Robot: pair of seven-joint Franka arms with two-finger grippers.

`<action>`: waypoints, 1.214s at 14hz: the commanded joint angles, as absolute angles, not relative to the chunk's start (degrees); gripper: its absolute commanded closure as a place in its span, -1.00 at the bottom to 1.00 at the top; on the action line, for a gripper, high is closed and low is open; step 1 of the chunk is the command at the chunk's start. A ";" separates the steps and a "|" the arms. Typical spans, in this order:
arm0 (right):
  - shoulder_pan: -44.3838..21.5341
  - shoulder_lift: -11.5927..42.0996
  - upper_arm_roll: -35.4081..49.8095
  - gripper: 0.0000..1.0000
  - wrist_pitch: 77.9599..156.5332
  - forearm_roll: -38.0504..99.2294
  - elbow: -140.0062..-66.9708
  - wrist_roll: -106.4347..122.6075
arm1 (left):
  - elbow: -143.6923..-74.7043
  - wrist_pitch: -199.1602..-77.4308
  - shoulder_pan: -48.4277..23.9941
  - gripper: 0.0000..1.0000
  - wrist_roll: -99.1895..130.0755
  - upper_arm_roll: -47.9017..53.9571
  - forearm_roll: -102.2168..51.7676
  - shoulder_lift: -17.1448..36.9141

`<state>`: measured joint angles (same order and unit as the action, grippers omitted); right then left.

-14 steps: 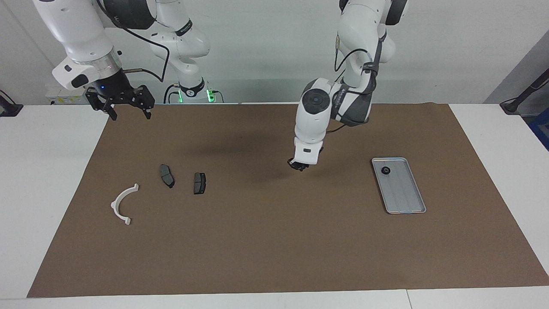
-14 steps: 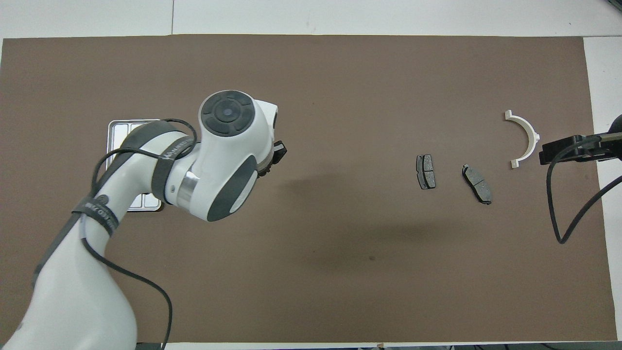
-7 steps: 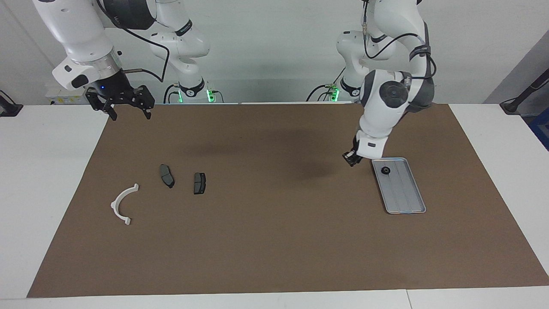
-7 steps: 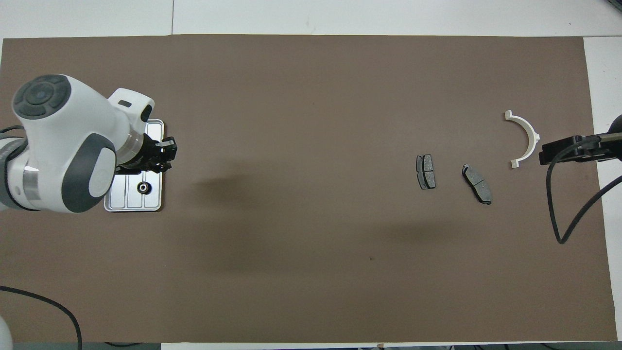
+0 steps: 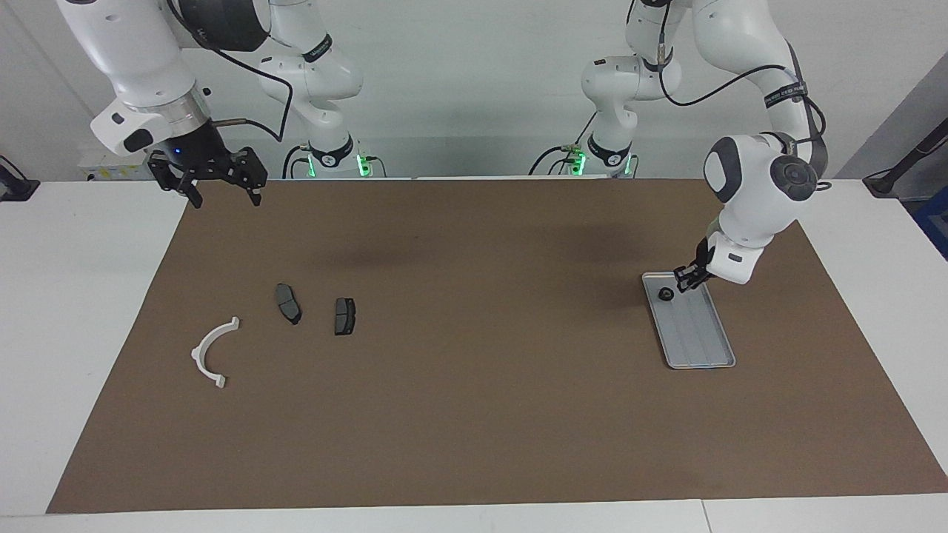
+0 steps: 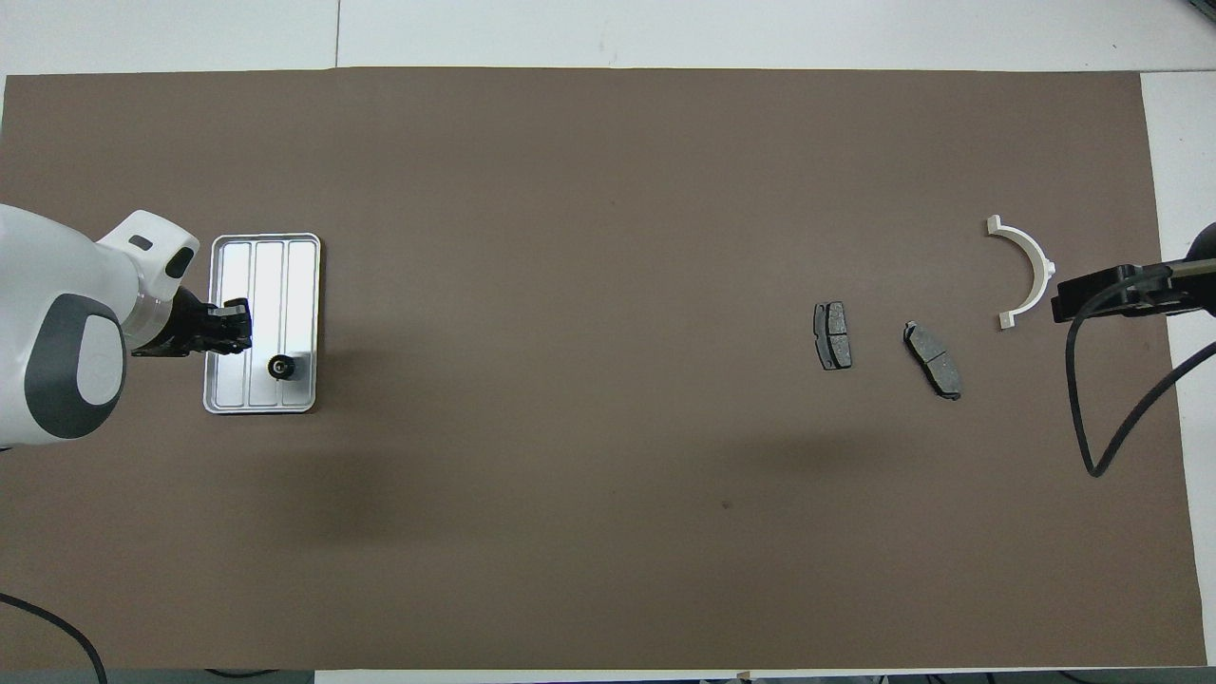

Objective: Pick bearing gear from pile to tray
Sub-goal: 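Lower the ring into the tray and open the left gripper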

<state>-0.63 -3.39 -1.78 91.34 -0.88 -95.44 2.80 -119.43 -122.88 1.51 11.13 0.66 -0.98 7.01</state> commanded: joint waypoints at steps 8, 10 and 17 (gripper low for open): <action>-0.53 -3.78 -1.58 -1.00 93.25 0.26 -96.50 2.02 | -129.28 -131.74 5.00 1.00 7.66 1.23 -0.79 4.31; -0.53 -3.78 -1.58 -1.00 93.34 0.35 -96.50 2.02 | -129.90 -133.67 5.71 1.00 5.63 1.23 -0.79 4.92; -0.44 -3.78 -1.58 -1.00 94.04 0.35 -96.50 2.20 | -130.34 -137.01 5.80 1.00 6.33 1.32 -0.70 6.94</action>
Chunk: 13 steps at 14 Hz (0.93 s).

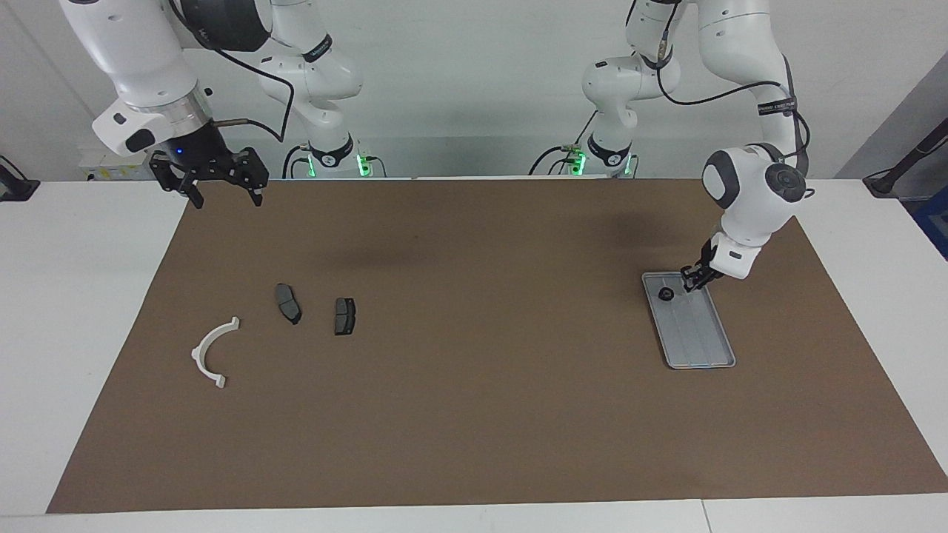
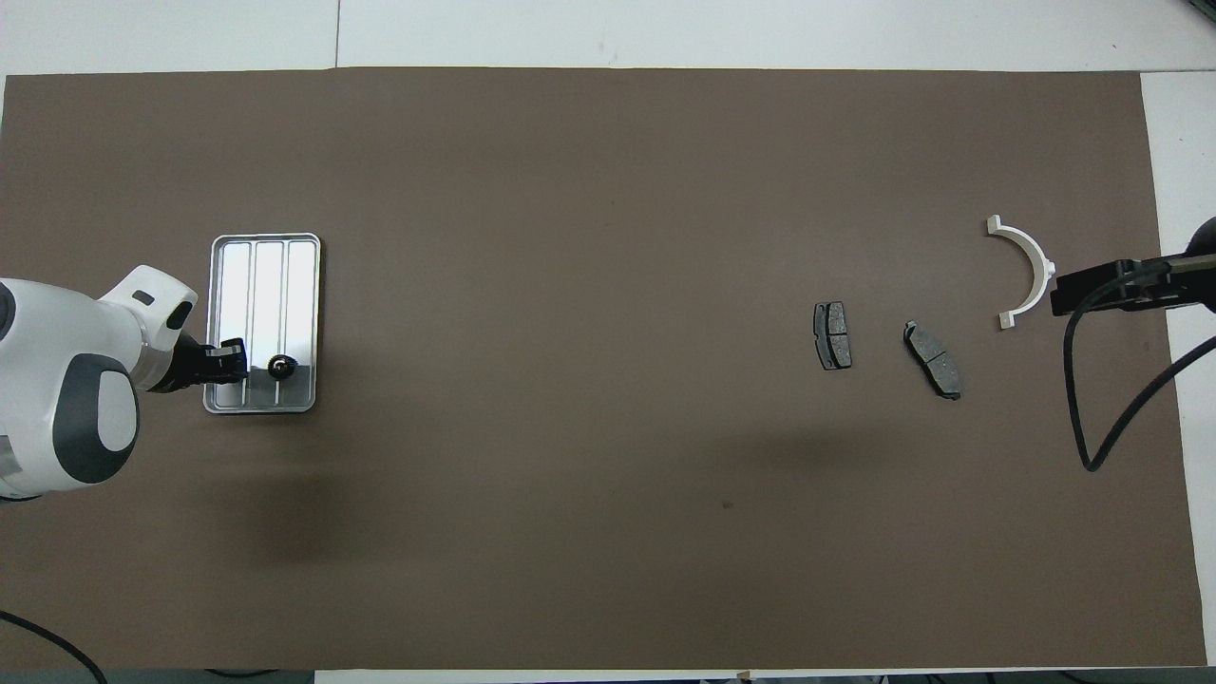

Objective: Pick bearing gear from pile to tray
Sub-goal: 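Lower the ring into the tray and open the left gripper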

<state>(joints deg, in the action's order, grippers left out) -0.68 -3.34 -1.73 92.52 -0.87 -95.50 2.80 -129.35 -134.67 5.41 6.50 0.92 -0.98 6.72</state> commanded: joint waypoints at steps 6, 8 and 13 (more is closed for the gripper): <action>-0.53 -3.78 -1.58 -1.00 94.04 0.35 -96.50 2.11 | -130.34 -137.37 5.27 1.00 6.50 1.32 -0.79 7.73; -0.53 -3.78 -1.58 -1.00 94.13 0.26 -96.50 2.11 | -130.34 -137.46 5.27 0.96 6.42 1.32 -0.79 7.82; -0.18 -3.78 -1.58 -1.00 94.04 0.35 -96.59 2.28 | -129.12 -136.32 5.27 -0.21 6.24 1.32 -0.79 7.82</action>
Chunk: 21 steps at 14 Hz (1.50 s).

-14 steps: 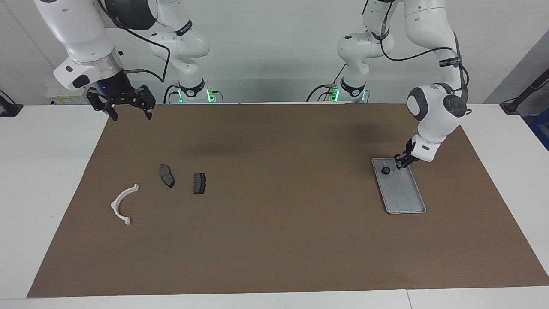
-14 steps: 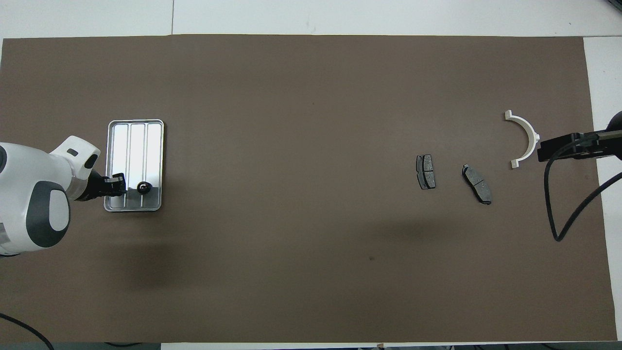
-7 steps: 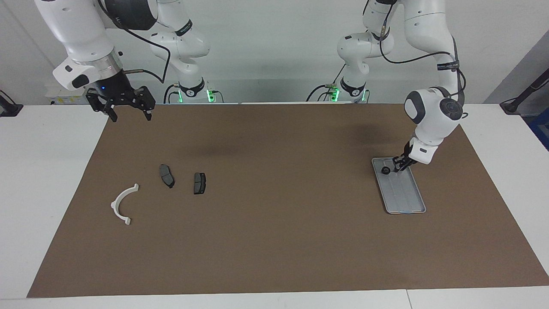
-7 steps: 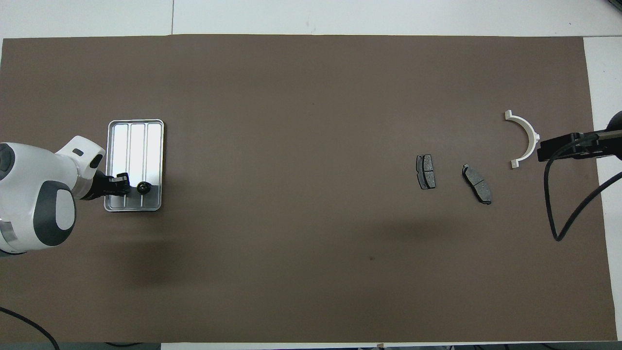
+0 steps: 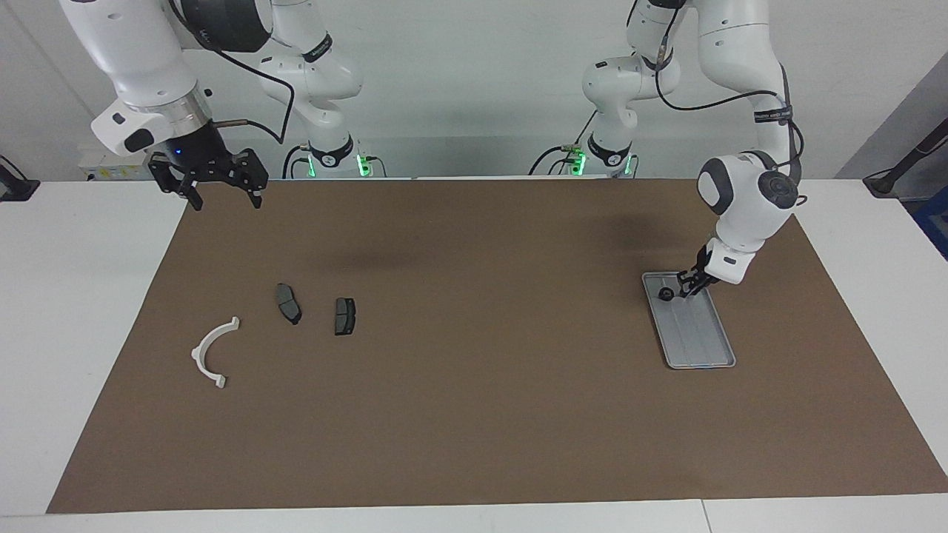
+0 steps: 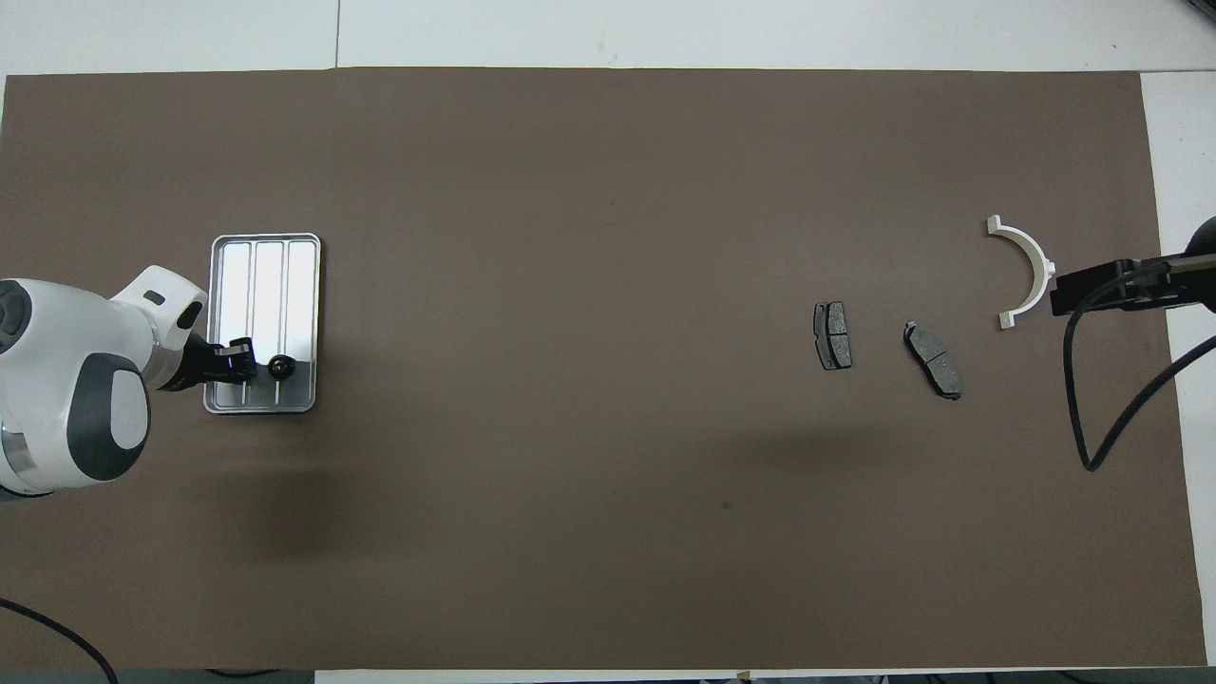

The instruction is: Pick bearing gear from pile to tray

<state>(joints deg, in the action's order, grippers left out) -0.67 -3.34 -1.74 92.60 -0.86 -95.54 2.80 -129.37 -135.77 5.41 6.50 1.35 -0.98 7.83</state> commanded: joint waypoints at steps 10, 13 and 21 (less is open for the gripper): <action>-0.09 -3.78 -1.58 -1.00 94.04 0.35 -96.59 2.29 | -110.76 -109.81 6.33 -0.30 5.89 1.23 -0.79 3.70; -0.09 -3.78 -1.58 -1.00 94.04 0.35 -96.59 2.29 | -104.96 -102.15 6.07 -1.00 5.89 1.23 -0.70 2.81; -0.09 -3.78 -1.50 -1.00 94.04 0.35 -96.59 2.20 | -91.15 -90.18 5.01 -1.00 5.63 1.58 -0.79 3.95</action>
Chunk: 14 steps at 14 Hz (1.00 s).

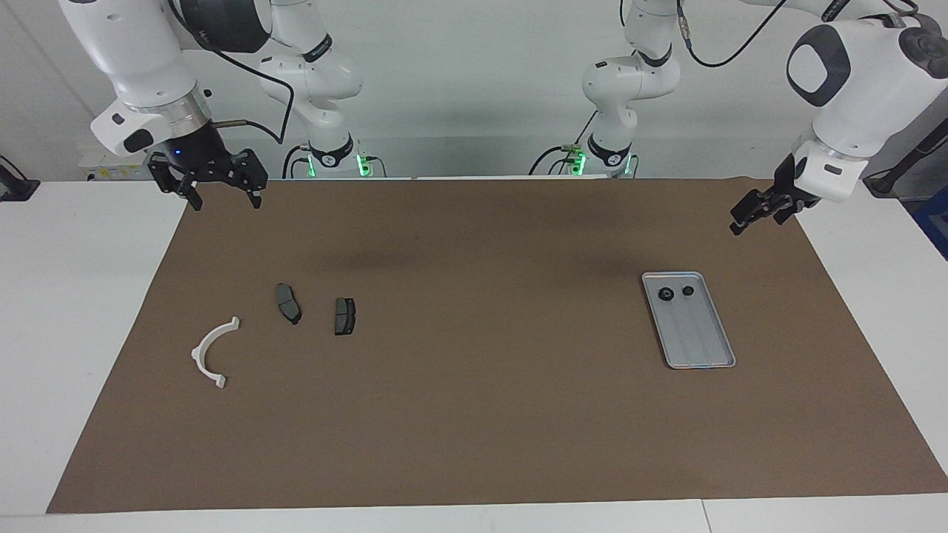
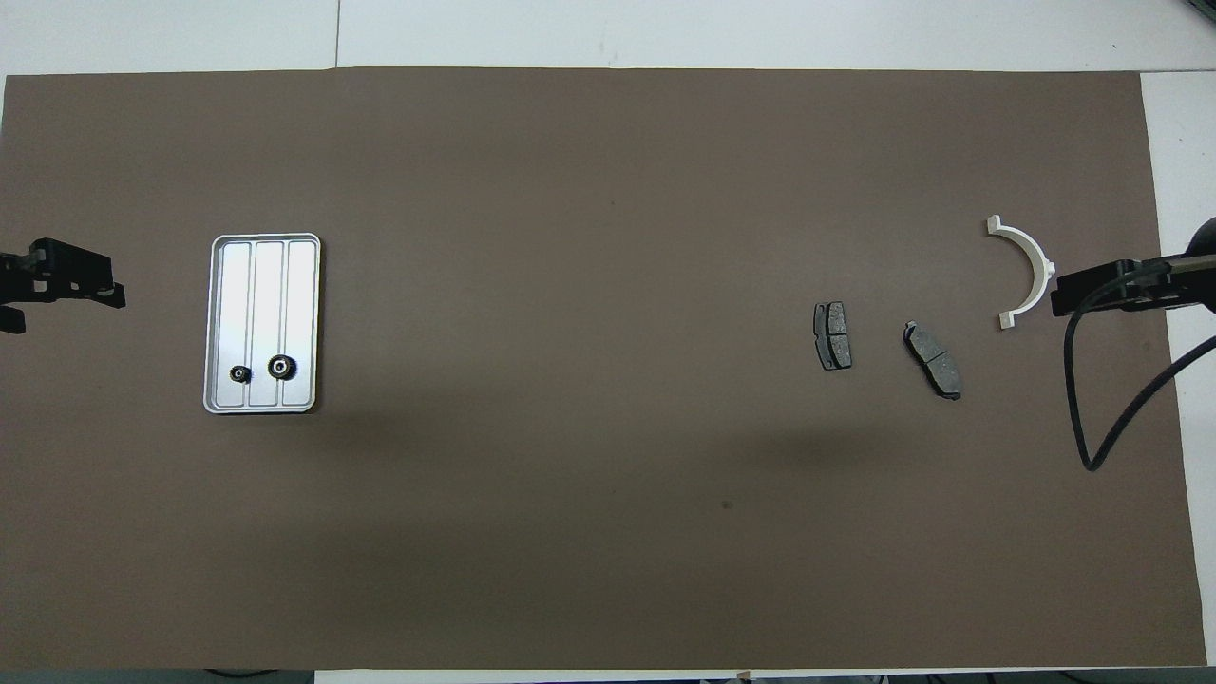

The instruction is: Pick bearing gear from pile to tray

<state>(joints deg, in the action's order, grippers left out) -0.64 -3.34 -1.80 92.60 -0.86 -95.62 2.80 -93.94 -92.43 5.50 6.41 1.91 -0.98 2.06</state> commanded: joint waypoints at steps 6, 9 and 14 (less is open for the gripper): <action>-0.09 -3.78 -1.58 -1.00 94.13 0.26 -96.59 2.11 | -92.45 -92.81 0.27 -1.00 5.01 -2.19 -1.14 3.87; -0.09 -3.78 -1.58 -1.00 94.04 0.35 -96.59 2.11 | -93.78 -92.99 -2.20 -1.00 5.01 -4.04 -1.14 3.08; -0.09 -3.78 -1.58 -1.00 94.13 0.35 -96.59 2.11 | -93.34 -92.11 -2.90 -1.00 5.36 -4.31 -1.14 2.81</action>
<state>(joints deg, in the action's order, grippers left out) -0.63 -3.34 -1.80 92.60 -0.86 -95.63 2.80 -92.99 -92.31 -1.86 5.65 -2.98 -1.05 3.51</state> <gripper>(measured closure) 0.000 0.000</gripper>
